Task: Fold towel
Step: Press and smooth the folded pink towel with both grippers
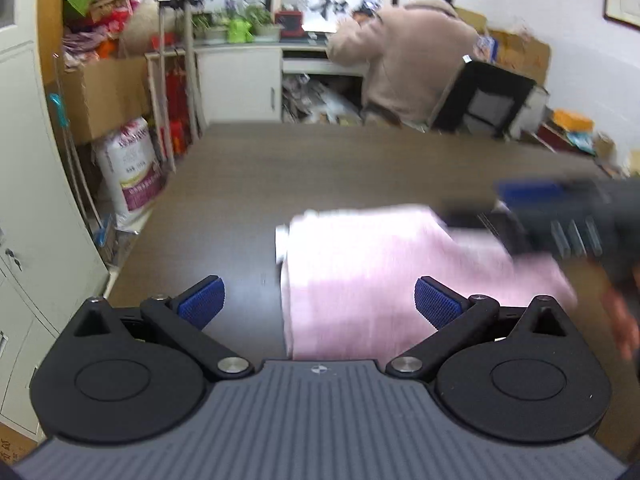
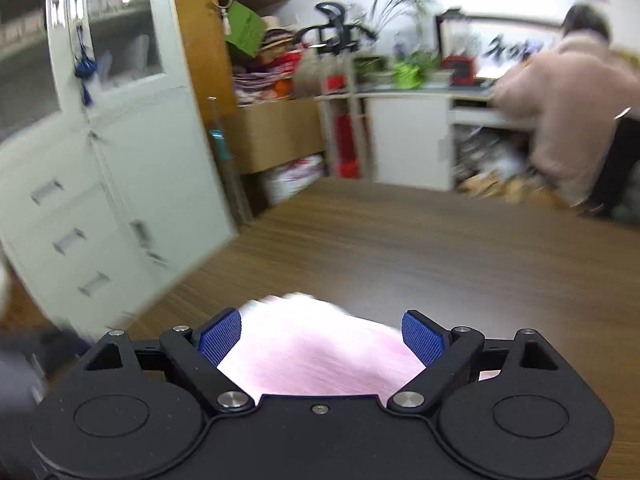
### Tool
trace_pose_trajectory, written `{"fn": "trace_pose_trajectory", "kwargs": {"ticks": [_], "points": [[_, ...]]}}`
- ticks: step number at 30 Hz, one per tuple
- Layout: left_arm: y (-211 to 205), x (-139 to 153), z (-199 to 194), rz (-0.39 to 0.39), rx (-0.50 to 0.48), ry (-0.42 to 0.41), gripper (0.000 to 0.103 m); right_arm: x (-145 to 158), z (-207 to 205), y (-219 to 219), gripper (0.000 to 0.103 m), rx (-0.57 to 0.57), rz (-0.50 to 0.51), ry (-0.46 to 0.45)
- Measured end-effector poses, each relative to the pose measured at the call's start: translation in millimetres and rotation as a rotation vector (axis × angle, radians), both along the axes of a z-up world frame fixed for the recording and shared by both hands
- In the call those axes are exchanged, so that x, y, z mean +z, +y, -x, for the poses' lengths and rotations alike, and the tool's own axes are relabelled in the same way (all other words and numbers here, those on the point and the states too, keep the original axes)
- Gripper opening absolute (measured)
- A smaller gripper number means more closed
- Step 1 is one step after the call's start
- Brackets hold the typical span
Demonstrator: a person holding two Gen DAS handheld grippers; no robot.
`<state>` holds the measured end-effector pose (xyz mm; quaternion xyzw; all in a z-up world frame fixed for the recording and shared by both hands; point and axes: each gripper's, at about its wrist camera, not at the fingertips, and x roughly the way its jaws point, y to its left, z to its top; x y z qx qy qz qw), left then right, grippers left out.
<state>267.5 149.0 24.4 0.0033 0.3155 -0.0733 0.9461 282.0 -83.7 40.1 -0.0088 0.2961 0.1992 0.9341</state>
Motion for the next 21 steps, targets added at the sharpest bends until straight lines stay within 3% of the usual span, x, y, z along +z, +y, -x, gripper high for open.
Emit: {"fn": "trace_pose_trajectory", "kwargs": {"ticks": [3,8,11,15,18,21], "points": [[-23,-11,-26,-0.059,-0.014,0.058,0.103,-11,17,-22,0.084,-0.077,0.050,0.025],[-38,-26,-26,-0.130,-0.021,0.133,0.103,-37,37,-22,0.084,-0.065,0.126,0.065],[-29,-29,-6,-0.098,-0.009,0.139,0.103,-45,43,-25,0.084,-0.061,0.128,0.093],[-20,-28,15,-0.066,0.008,0.135,0.103,-50,58,-43,0.089,-0.102,0.040,0.138],[-14,-19,23,-0.052,0.023,0.090,0.103,-42,71,-44,0.084,-0.085,0.021,0.085],[-10,-4,25,-0.043,0.047,0.029,0.103,-18,75,-37,0.085,-0.061,0.034,-0.056]]}}
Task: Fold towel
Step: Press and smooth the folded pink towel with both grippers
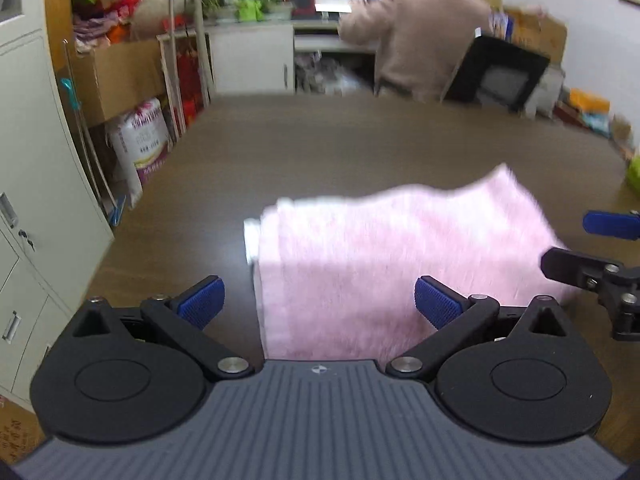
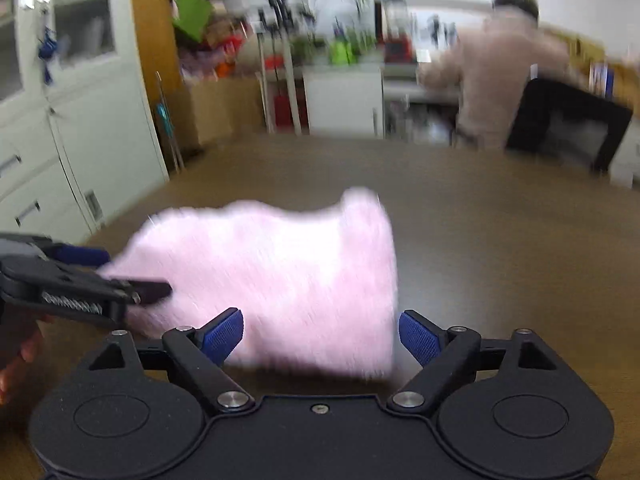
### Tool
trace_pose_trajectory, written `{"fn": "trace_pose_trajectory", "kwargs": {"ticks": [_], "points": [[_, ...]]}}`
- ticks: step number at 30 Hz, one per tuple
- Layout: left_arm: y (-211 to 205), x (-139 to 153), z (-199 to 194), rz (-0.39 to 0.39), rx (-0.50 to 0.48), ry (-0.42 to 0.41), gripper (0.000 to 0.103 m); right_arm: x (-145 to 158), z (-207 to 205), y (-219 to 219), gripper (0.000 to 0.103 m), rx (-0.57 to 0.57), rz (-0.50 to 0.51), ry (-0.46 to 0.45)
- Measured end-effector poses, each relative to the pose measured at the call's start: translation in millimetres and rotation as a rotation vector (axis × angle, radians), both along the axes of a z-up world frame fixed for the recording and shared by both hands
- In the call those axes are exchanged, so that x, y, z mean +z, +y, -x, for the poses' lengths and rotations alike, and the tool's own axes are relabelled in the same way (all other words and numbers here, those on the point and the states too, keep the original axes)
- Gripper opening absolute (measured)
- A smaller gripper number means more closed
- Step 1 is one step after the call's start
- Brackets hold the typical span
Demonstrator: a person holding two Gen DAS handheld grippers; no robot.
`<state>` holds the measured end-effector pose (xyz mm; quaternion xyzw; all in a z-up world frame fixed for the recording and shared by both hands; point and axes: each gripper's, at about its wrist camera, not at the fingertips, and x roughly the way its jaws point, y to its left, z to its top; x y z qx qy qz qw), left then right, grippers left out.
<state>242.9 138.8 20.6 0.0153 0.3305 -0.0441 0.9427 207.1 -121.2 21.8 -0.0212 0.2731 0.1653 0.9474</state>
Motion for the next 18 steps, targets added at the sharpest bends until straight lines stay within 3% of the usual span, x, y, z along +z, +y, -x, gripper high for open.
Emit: {"fn": "trace_pose_trajectory", "kwargs": {"ticks": [3,5,6,8,9,13,18], "points": [[2,2,-5,-0.039,0.027,-0.023,0.103,11,-25,5,0.082,0.051,-0.035,-0.016],[6,2,-9,-0.037,0.048,-0.028,0.103,9,-55,6,0.059,0.062,-0.088,0.046],[7,1,-11,-0.028,0.053,-0.030,0.103,7,-64,7,0.040,0.061,-0.104,0.074],[7,1,-15,-0.011,0.061,-0.034,0.103,4,-75,13,0.027,0.069,-0.104,0.098],[5,1,-18,-0.003,0.063,-0.037,0.103,2,-77,17,0.008,0.067,-0.084,0.082],[-5,-3,-40,0.016,0.063,-0.033,0.102,-5,-87,23,0.007,0.051,-0.050,0.104],[-8,-27,-65,-0.048,0.109,0.066,0.103,-19,-97,10,0.007,0.001,-0.052,0.147]]}}
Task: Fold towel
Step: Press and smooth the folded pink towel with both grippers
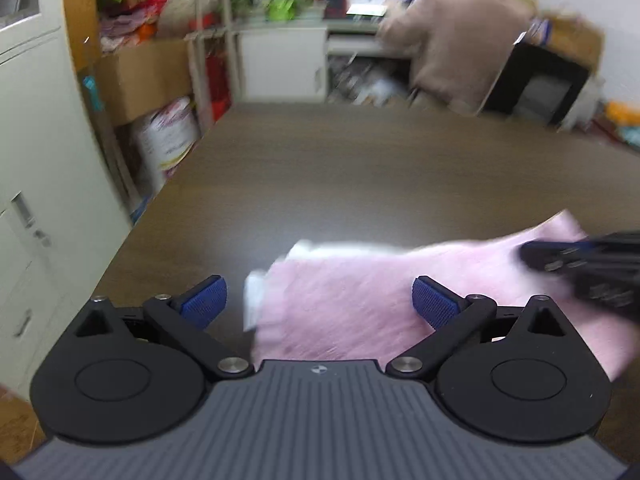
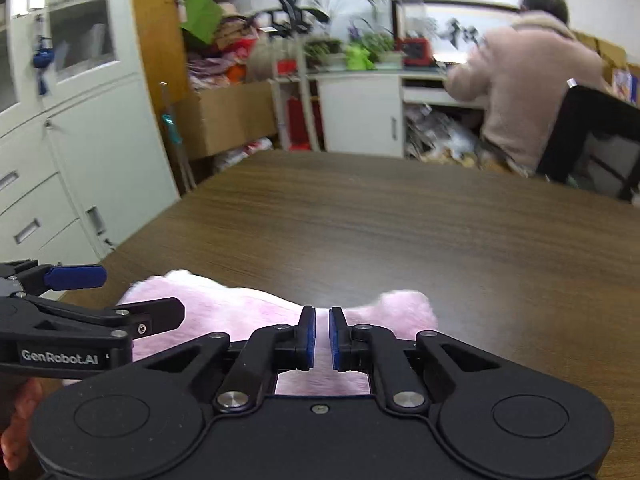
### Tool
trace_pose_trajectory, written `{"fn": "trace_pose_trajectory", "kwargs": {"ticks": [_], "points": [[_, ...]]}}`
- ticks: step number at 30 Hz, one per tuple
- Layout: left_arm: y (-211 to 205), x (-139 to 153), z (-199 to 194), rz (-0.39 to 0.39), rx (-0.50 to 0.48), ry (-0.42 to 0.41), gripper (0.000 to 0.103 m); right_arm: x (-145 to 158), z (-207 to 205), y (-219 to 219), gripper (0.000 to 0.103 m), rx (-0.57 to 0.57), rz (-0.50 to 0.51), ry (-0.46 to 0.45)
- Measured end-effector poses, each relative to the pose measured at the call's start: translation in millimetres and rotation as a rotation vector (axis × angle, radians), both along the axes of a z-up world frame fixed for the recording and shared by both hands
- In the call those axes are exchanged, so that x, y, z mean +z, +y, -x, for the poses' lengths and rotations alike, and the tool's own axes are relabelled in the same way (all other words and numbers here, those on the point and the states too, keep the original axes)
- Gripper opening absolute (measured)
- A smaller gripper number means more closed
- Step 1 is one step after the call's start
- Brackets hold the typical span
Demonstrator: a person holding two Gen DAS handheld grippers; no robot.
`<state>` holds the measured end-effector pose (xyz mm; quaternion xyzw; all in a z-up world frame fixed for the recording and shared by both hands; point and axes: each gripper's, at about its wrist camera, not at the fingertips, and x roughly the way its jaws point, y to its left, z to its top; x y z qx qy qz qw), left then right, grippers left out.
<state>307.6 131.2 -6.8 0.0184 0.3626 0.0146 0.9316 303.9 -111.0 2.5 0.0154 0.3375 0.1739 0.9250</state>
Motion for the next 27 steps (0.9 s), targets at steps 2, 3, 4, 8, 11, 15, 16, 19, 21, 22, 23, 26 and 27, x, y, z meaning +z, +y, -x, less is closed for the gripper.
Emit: {"fn": "trace_pose_trajectory", "kwargs": {"ticks": [2,3,4,8,11,15,16,19,21,22,23,26,27], "points": [[7,-4,0,0.026,0.007,0.007,0.103,-5,-1,-10,0.006,-0.017,-0.019,0.012],[9,-4,1,0.034,0.015,0.014,0.103,-7,0,-17,0.006,-0.027,-0.037,0.013],[8,-3,1,0.029,0.019,0.016,0.103,-8,1,-22,0.002,-0.042,-0.056,0.018],[7,-3,6,0.009,0.019,0.005,0.103,-12,6,-39,0.000,-0.085,-0.099,0.024],[7,-2,11,-0.001,0.023,-0.007,0.103,-13,8,-44,0.000,-0.096,-0.096,0.018],[12,3,20,0.025,0.031,-0.029,0.103,-6,10,-39,0.016,-0.083,-0.062,-0.022],[13,8,27,0.038,0.027,-0.042,0.103,-2,15,-37,0.030,-0.077,-0.052,-0.044],[10,14,48,0.041,-0.014,-0.075,0.103,13,44,-21,0.047,-0.016,-0.004,-0.132],[3,12,62,0.028,-0.044,-0.087,0.103,12,62,-11,0.049,0.018,0.037,-0.167],[-1,10,69,0.016,-0.061,-0.089,0.103,9,69,-6,0.049,0.035,0.051,-0.165],[-5,6,73,-0.007,-0.074,-0.086,0.103,5,71,-1,0.049,0.047,0.067,-0.151],[-10,-2,76,-0.051,-0.079,-0.084,0.103,-4,73,5,0.058,0.052,0.111,-0.126],[-9,-3,77,-0.051,-0.083,-0.082,0.103,-7,73,6,0.060,0.048,0.120,-0.110]]}}
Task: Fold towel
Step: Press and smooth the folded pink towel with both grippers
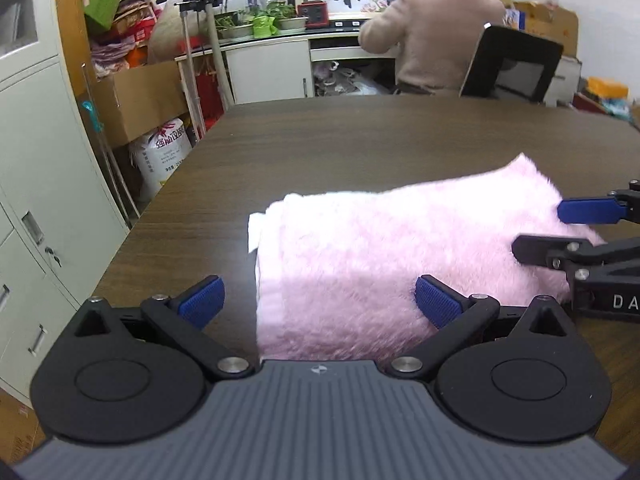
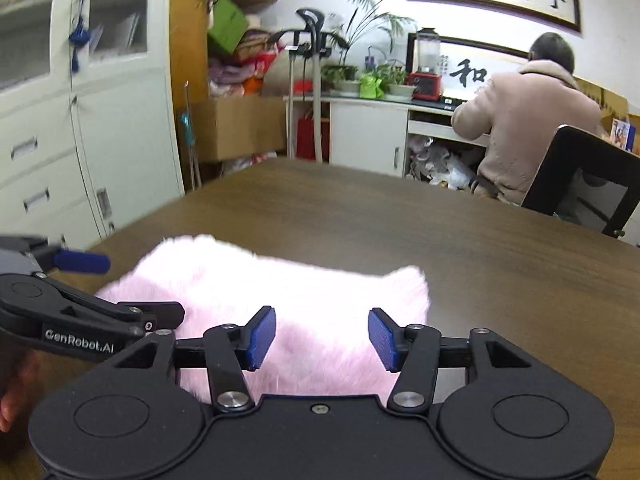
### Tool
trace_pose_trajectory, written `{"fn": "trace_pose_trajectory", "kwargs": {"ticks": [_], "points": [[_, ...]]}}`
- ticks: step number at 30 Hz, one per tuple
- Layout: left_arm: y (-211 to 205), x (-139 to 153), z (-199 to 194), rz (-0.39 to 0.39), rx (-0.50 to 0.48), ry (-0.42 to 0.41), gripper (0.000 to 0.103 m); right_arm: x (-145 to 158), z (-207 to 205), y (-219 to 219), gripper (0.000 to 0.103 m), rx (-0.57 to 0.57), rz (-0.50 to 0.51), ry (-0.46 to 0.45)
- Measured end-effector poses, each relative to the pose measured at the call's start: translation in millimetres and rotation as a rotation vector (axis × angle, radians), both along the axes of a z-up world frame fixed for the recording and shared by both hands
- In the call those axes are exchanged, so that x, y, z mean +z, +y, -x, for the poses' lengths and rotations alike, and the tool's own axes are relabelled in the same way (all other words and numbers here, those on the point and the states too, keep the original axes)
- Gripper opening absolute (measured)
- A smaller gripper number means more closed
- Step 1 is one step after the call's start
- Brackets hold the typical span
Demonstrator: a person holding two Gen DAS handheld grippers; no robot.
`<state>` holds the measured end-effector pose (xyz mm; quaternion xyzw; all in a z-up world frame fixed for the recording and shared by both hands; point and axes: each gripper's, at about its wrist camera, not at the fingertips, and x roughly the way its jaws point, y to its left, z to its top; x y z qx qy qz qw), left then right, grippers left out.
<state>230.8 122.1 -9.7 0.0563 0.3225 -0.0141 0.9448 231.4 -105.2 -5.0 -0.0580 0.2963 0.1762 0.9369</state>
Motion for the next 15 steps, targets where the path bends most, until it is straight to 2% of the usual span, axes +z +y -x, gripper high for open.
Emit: {"fn": "trace_pose_trajectory", "kwargs": {"ticks": [6,9,12,15], "points": [[6,-6,2,0.011,-0.018,-0.018,0.103,-6,6,-18,0.064,-0.022,-0.062,0.046],[8,-7,2,0.037,-0.007,-0.013,0.103,-12,7,-28,0.076,-0.070,-0.093,0.075],[6,-6,4,0.015,-0.010,-0.027,0.103,-11,9,-28,0.076,-0.083,-0.118,0.066],[7,-2,9,0.026,0.005,-0.038,0.103,-7,11,-28,0.076,-0.103,-0.121,0.046]]}}
